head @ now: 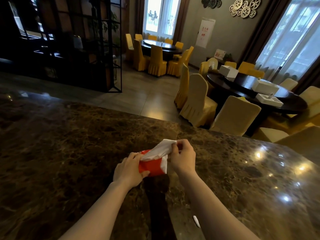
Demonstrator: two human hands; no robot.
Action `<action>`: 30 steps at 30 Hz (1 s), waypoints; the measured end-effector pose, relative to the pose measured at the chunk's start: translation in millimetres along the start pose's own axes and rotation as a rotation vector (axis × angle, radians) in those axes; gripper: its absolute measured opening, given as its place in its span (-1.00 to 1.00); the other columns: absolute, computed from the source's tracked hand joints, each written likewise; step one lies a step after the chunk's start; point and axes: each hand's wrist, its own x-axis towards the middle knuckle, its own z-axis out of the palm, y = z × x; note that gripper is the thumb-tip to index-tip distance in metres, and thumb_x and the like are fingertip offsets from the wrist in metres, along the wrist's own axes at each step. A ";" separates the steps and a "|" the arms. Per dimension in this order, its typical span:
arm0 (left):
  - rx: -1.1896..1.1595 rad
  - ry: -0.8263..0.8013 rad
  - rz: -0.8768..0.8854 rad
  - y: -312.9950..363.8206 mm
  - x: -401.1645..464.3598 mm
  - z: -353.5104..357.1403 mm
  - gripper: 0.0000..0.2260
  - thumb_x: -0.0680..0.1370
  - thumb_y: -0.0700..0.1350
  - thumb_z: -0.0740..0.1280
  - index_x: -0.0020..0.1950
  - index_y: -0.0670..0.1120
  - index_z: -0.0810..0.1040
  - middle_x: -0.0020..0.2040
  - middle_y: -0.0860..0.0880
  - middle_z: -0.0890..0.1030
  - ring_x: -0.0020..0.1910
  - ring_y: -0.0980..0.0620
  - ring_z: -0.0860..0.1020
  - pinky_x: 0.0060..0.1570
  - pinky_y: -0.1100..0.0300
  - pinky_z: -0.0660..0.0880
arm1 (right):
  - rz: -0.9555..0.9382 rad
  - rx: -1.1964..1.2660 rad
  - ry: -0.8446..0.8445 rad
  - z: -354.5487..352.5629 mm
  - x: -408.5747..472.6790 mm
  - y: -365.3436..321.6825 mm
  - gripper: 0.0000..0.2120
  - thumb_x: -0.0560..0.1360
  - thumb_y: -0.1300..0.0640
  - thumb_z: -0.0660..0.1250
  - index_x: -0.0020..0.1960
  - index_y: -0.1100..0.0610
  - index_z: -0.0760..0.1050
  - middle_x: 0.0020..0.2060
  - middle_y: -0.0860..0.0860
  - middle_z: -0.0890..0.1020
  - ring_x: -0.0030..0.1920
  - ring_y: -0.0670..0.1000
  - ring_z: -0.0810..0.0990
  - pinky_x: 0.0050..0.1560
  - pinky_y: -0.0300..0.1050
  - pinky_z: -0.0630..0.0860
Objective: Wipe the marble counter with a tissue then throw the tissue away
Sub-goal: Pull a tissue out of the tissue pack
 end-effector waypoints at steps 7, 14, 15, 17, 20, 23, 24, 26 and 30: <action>0.017 -0.031 -0.002 2.1 3.2 5.9 -0.28 0.49 0.16 0.56 0.54 0.09 0.29 0.53 0.02 0.34 0.45 -0.10 0.40 0.42 -0.17 0.42 | 0.273 0.210 -0.216 -7.3 -1.1 10.9 -0.76 0.70 0.16 0.16 0.31 0.03 0.48 0.17 -0.04 0.52 0.17 -0.01 0.54 0.06 0.07 0.67; -0.139 -0.115 -0.086 15.1 11.7 18.9 -0.03 0.35 0.43 0.43 0.63 0.14 0.10 0.65 -0.04 0.07 0.60 -0.22 0.14 0.59 -0.31 0.06 | 0.095 -0.098 -0.399 -1.6 0.7 12.9 -0.94 0.57 -0.01 0.39 -0.05 -0.08 0.63 -0.08 -0.09 0.68 -0.07 -0.10 0.67 -0.22 -0.19 0.64; -0.130 -0.106 -0.102 16.1 11.3 21.6 0.01 0.33 0.46 0.41 0.63 0.10 0.10 0.65 -0.06 0.09 0.60 -0.22 0.15 0.59 -0.30 0.08 | 0.071 -0.115 -0.399 -0.8 -0.2 11.6 -0.93 0.56 -0.04 0.41 -0.09 -0.08 0.62 -0.11 -0.10 0.68 -0.11 -0.11 0.67 -0.29 -0.22 0.62; -0.086 -0.060 -0.121 18.0 9.7 27.9 0.05 0.33 0.53 0.39 0.64 0.05 0.10 0.62 -0.07 0.17 0.57 -0.20 0.21 0.58 -0.26 0.15 | 0.030 -0.100 -0.384 -1.2 -0.3 10.2 -0.88 0.57 -0.05 0.42 -0.13 -0.07 0.61 -0.15 -0.09 0.69 -0.16 -0.09 0.69 -0.28 -0.12 0.68; -0.037 -0.007 -0.132 21.0 7.7 31.1 0.09 0.29 0.58 0.39 0.63 0.06 0.10 0.60 -0.06 0.24 0.56 -0.16 0.25 0.56 -0.20 0.21 | -0.051 -0.036 -0.258 -7.8 3.6 2.3 -0.88 0.59 0.01 0.40 -0.13 -0.07 0.58 -0.15 -0.07 0.68 -0.13 -0.05 0.68 -0.12 0.11 0.71; -0.006 -0.007 -0.138 21.7 7.6 29.3 0.05 0.31 0.52 0.46 0.62 0.11 0.10 0.60 -0.04 0.24 0.56 -0.15 0.26 0.55 -0.18 0.23 | -0.087 0.102 -0.091 -16.3 11.4 -13.9 -0.92 0.61 0.01 0.36 -0.07 -0.07 0.58 -0.11 -0.08 0.65 -0.08 -0.02 0.66 -0.10 0.16 0.71; 0.007 -0.007 -0.141 21.9 7.7 28.7 0.04 0.32 0.50 0.48 0.62 0.12 0.09 0.61 -0.04 0.24 0.57 -0.15 0.26 0.55 -0.17 0.23 | -0.088 0.131 -0.043 -19.5 14.1 -19.8 -0.93 0.61 0.01 0.36 -0.04 -0.05 0.58 -0.09 -0.08 0.65 -0.07 -0.02 0.66 -0.09 0.17 0.71; 0.038 0.002 -0.142 23.0 6.6 28.5 0.02 0.34 0.47 0.49 0.62 0.12 0.08 0.60 -0.04 0.25 0.56 -0.14 0.27 0.55 -0.15 0.23 | -0.081 0.169 0.038 -28.8 19.1 -28.0 -0.93 0.62 0.00 0.35 -0.01 -0.03 0.58 -0.07 -0.08 0.63 -0.05 -0.01 0.64 -0.08 0.17 0.71; 0.056 0.043 -0.196 21.8 2.4 21.2 0.01 0.38 0.51 0.41 0.63 0.06 0.05 0.61 -0.11 0.23 0.56 -0.19 0.27 0.56 -0.16 0.27 | -0.056 0.170 0.098 -58.9 21.1 -28.1 -0.93 0.63 0.01 0.34 -0.03 -0.07 0.56 -0.05 -0.08 0.63 -0.02 0.00 0.64 -0.07 0.09 0.71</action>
